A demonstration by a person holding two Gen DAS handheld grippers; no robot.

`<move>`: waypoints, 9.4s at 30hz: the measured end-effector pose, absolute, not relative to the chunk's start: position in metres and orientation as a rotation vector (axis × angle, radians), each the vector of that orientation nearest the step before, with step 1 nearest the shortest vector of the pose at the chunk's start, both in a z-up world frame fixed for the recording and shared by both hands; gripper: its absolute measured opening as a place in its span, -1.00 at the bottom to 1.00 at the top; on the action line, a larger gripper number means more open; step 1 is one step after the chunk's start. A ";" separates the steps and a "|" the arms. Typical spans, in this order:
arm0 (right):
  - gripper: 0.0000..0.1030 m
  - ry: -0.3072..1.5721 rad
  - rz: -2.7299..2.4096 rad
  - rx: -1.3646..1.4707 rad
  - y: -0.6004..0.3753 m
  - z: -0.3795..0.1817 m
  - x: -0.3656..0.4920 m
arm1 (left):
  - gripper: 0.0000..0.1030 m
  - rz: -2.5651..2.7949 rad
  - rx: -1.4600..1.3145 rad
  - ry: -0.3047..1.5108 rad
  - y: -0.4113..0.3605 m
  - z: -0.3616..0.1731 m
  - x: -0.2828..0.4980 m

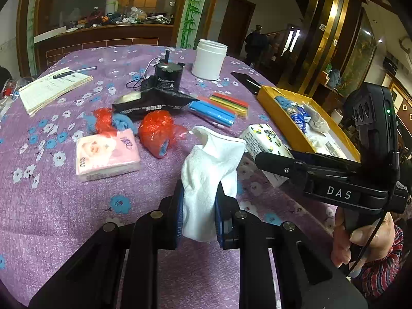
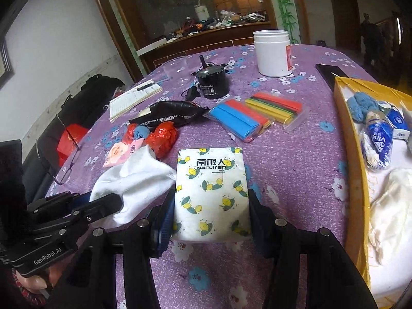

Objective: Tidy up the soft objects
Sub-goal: 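Carry the sock and Nanjiren pack into the white box and release both, then move both grippers back to the pile toward the pink tissue pack, then grasp the pink tissue pack with the left gripper while the right grasps the red plastic bag, then carry the pink pack and red bag into the white box and release both, then move both grippers back toward the remaining items on the table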

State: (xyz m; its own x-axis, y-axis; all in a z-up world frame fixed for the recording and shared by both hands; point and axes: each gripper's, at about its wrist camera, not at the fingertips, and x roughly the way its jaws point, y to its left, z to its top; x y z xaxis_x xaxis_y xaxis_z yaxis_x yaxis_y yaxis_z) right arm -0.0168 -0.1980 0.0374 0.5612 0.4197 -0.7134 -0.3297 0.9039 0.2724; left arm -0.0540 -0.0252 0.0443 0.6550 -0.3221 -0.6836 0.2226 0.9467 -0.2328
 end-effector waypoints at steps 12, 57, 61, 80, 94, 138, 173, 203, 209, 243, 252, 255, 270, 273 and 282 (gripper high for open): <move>0.02 0.803 0.404 0.187 -0.237 0.063 -0.020 | -0.67 -0.396 -0.083 0.756 -0.069 0.077 -0.044; 0.19 0.855 -0.027 0.349 -0.474 0.073 0.033 | -0.09 -0.624 0.041 0.854 -0.281 0.073 0.025; 0.25 0.806 -0.001 0.365 -0.464 0.087 0.018 | -0.09 -0.630 0.033 0.835 -0.269 0.079 0.016; 0.41 0.790 0.211 0.229 -0.310 0.101 -0.015 | -0.07 -0.475 -0.030 0.755 -0.108 0.076 -0.035; 0.41 0.896 0.437 0.122 -0.202 0.056 0.001 | 0.37 -0.155 -0.244 0.792 0.085 0.052 -0.017; 0.41 0.938 0.530 0.171 -0.187 0.028 0.013 | -0.01 -0.228 -0.230 0.751 0.050 0.024 -0.025; -0.38 0.797 0.497 0.113 -0.149 0.039 0.018 | -0.01 -0.217 -0.257 0.630 0.020 0.039 -0.041; -0.38 0.721 0.486 0.245 -0.180 0.057 0.004 | -0.01 -0.262 -0.266 0.616 0.005 0.051 -0.048; -0.38 0.677 0.460 0.322 -0.223 0.071 -0.018 | -0.01 -0.342 -0.191 0.626 -0.040 0.064 -0.051; -0.32 0.689 0.006 0.312 -0.434 0.054 -0.083 | 0.00 -0.690 0.132 0.745 -0.278 0.055 -0.051; -0.20 0.706 0.008 0.282 -0.430 0.055 -0.082 | 0.05 -0.679 0.141 0.739 -0.278 0.049 -0.050; 0.02 0.698 0.003 0.279 -0.429 0.057 -0.083 | 0.16 -0.677 0.119 0.744 -0.274 0.049 -0.047; 0.10 0.650 0.004 0.278 -0.426 0.070 -0.089 | 0.17 -0.633 0.206 0.634 -0.271 0.062 -0.067; 0.10 0.644 0.003 0.278 -0.423 0.073 -0.089 | 0.20 -0.607 0.239 0.602 -0.269 0.065 -0.072; 0.14 0.636 0.015 0.251 -0.408 0.083 -0.089 | 0.31 -0.538 0.290 0.504 -0.252 0.076 -0.087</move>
State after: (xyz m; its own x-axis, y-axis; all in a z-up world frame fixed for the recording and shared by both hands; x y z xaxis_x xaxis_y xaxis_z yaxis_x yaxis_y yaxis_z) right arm -0.0894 -0.4077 0.0830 0.8056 0.0908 -0.5855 0.0629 0.9695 0.2369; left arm -0.0869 -0.2518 0.0756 0.7421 -0.4147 -0.5267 0.5531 0.8227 0.1315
